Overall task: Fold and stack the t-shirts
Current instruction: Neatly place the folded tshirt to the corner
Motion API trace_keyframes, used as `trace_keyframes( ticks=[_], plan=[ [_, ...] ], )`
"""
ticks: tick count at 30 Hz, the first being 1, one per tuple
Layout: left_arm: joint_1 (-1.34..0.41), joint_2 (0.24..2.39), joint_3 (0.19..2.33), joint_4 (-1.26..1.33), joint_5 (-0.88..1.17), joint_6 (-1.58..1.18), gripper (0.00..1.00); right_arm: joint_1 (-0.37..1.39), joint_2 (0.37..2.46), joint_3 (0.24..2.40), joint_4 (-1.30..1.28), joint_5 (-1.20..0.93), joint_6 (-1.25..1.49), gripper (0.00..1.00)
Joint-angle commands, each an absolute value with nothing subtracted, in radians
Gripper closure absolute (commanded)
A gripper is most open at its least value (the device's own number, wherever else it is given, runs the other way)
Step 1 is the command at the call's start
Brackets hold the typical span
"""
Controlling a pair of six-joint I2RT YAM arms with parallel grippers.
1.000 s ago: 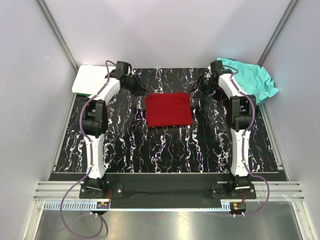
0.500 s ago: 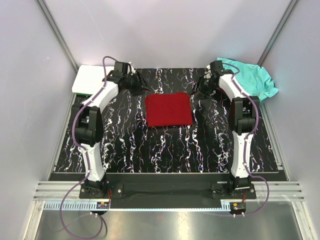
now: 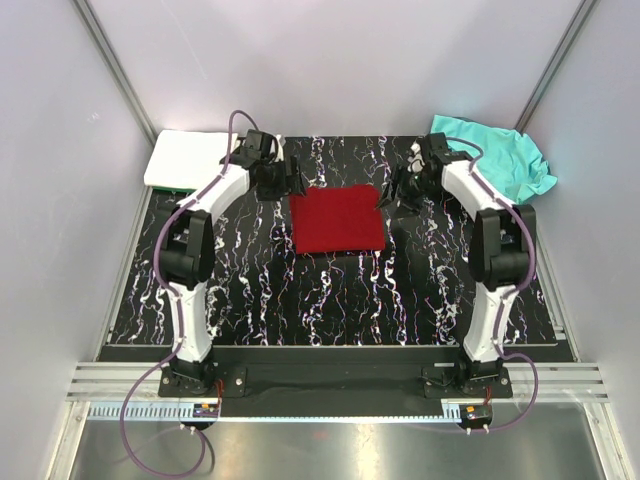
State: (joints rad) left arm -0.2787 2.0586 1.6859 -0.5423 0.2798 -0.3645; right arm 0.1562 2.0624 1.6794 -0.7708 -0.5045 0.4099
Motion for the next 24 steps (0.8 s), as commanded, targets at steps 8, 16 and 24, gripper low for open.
trace_keyframes(
  ticks=[8,16,24],
  plan=[
    [-0.273,2.210,1.845,-0.575,0.192,-0.256,0.08,0.153,1.671,1.410,-0.788,-0.489,0.351,0.33],
    [-0.279,2.289,1.836,-0.519,0.276,-0.322,0.09,0.153,1.499,1.250,-0.787,-0.509,0.337,0.32],
    [-0.282,2.292,1.744,-0.377,0.386,-0.429,0.32,0.153,1.396,1.164,-0.802,-0.543,0.322,0.32]
  ],
)
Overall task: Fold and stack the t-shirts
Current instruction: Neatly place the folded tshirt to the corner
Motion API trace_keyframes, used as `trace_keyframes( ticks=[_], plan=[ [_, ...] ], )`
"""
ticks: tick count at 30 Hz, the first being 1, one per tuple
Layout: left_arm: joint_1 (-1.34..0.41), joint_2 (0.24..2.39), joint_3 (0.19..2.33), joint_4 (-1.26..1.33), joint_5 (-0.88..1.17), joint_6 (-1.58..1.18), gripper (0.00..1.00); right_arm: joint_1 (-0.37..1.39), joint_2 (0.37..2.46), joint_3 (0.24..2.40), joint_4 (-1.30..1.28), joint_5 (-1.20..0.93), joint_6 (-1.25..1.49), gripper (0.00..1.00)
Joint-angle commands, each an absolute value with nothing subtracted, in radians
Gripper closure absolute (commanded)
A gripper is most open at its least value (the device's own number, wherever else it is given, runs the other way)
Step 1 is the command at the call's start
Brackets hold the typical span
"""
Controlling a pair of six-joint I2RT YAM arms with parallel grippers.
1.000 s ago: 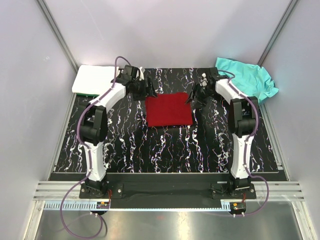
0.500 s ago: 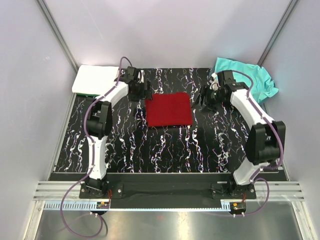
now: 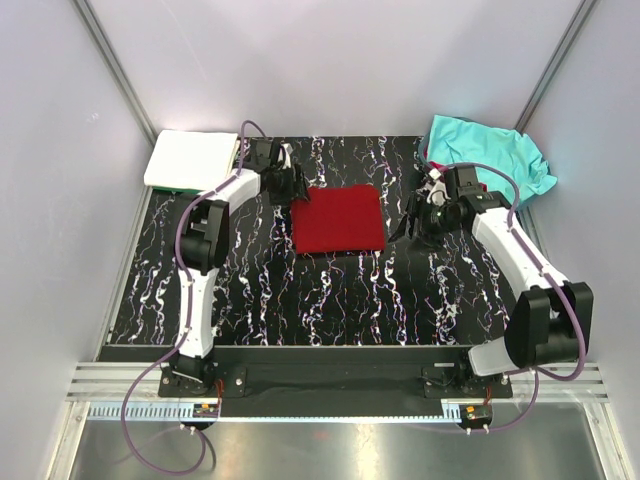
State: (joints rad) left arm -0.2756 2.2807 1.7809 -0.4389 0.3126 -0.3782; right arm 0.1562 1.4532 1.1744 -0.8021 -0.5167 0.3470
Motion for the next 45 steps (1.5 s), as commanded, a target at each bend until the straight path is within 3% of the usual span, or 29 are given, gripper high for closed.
trace_keyframes(
  ticks=[1,4,5,7,8,9,16,22,33,45],
  plan=[
    [-0.282,2.293,1.743,-0.364,0.408,-0.443,0.35,0.153,1.390,1.155,-0.801,-0.545,0.324,0.32],
    [-0.284,2.286,1.718,-0.316,0.407,-0.463,0.53,0.153,1.365,1.140,-0.802,-0.560,0.328,0.33],
    [-0.284,2.283,1.721,-0.322,0.397,-0.463,0.71,0.153,1.358,1.135,-0.799,-0.564,0.333,0.32],
    [-0.282,2.270,1.715,-0.313,0.381,-0.456,0.83,0.153,1.348,1.124,-0.798,-0.577,0.337,0.32],
    [-0.282,2.255,1.717,-0.310,0.376,-0.453,0.96,0.153,1.345,1.123,-0.798,-0.580,0.339,0.32],
    [-0.284,2.243,1.720,-0.313,0.368,-0.439,1.00,0.153,1.342,1.117,-0.801,-0.583,0.342,0.33],
    [-0.282,2.007,1.726,-0.421,0.169,-0.299,1.00,0.172,1.354,1.115,-0.787,-0.618,0.371,0.33],
    [-0.281,1.931,1.848,-0.529,-0.035,-0.094,1.00,0.186,1.361,1.100,-0.775,-0.629,0.383,0.33],
    [-0.253,2.066,2.172,-0.617,-0.205,0.189,1.00,0.187,1.437,1.140,-0.831,-0.597,0.357,0.33],
    [-0.173,2.128,2.315,-0.627,-0.310,0.259,1.00,0.187,1.571,1.212,-0.816,-0.607,0.370,0.33]
  ],
)
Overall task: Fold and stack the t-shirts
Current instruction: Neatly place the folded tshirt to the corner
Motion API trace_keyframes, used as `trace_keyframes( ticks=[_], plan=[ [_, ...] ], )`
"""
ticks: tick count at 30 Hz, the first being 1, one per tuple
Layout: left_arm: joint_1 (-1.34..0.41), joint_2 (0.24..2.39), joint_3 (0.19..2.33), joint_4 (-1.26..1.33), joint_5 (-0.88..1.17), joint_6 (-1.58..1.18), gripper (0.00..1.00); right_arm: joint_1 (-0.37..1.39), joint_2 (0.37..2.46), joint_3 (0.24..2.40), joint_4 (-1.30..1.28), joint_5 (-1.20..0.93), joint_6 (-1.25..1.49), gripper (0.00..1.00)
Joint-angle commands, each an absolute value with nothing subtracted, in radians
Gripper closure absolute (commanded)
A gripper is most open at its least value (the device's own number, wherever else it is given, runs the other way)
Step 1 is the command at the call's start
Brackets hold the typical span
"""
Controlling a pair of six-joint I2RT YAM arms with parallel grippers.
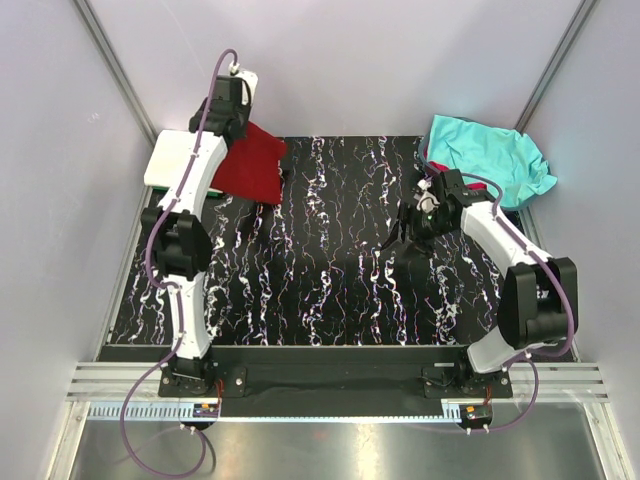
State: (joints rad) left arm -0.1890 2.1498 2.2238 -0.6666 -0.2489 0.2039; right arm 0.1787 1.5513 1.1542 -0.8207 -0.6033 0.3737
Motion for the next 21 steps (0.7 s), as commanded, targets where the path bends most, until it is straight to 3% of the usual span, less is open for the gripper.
trace_keyframes(
  ticks=[1,21],
  plan=[
    [-0.172,2.128,2.318,-0.638,-0.314,0.265,1.00,0.187,1.588,1.218,-0.816,-0.609,0.368,0.33],
    [-0.077,2.002,2.224,-0.572,-0.296,0.365,1.00,0.186,1.689,1.281,-0.805,-0.635,0.387,0.34]
  ],
)
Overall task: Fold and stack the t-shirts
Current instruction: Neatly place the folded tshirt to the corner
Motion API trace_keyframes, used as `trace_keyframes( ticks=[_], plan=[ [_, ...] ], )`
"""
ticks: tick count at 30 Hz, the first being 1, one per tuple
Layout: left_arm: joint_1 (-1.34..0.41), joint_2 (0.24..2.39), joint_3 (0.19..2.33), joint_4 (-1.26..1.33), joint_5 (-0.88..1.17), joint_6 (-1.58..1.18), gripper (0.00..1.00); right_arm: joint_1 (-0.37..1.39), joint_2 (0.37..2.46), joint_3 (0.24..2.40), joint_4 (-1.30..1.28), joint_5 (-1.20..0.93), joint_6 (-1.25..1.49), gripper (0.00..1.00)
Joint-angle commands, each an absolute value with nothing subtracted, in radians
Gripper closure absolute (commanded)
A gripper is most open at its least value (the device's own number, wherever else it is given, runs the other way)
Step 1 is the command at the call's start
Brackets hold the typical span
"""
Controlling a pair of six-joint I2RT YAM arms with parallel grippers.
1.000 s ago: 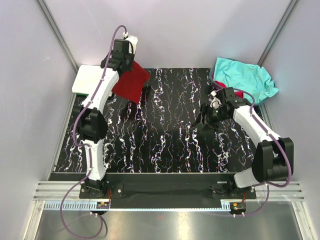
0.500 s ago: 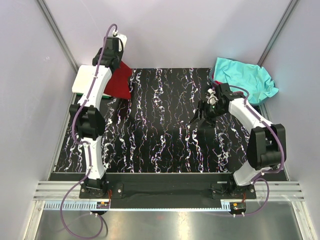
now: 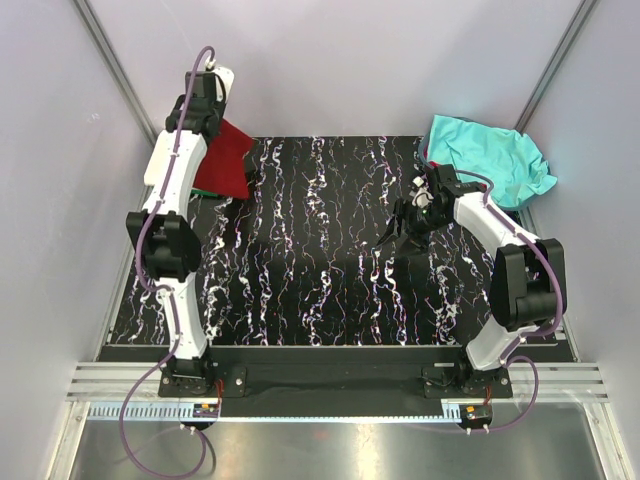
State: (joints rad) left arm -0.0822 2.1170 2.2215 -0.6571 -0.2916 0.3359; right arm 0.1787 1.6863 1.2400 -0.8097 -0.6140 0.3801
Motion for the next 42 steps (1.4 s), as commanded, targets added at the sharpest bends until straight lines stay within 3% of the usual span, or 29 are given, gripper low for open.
trace_keyframes(
  ticks=[1,25,42],
  plan=[
    [-0.072,1.997,2.223,-0.574,-0.295,0.365,1.00,0.186,1.689,1.279,-0.805,-0.635,0.388,0.34],
    [-0.037,1.954,2.174,-0.543,-0.267,0.390,1.00,0.187,1.678,1.261,-0.802,-0.643,0.387,0.34],
    [-0.002,2.068,2.261,-0.523,-0.244,0.402,1.00,0.186,1.713,1.270,-0.818,-0.635,0.383,0.34]
  ],
)
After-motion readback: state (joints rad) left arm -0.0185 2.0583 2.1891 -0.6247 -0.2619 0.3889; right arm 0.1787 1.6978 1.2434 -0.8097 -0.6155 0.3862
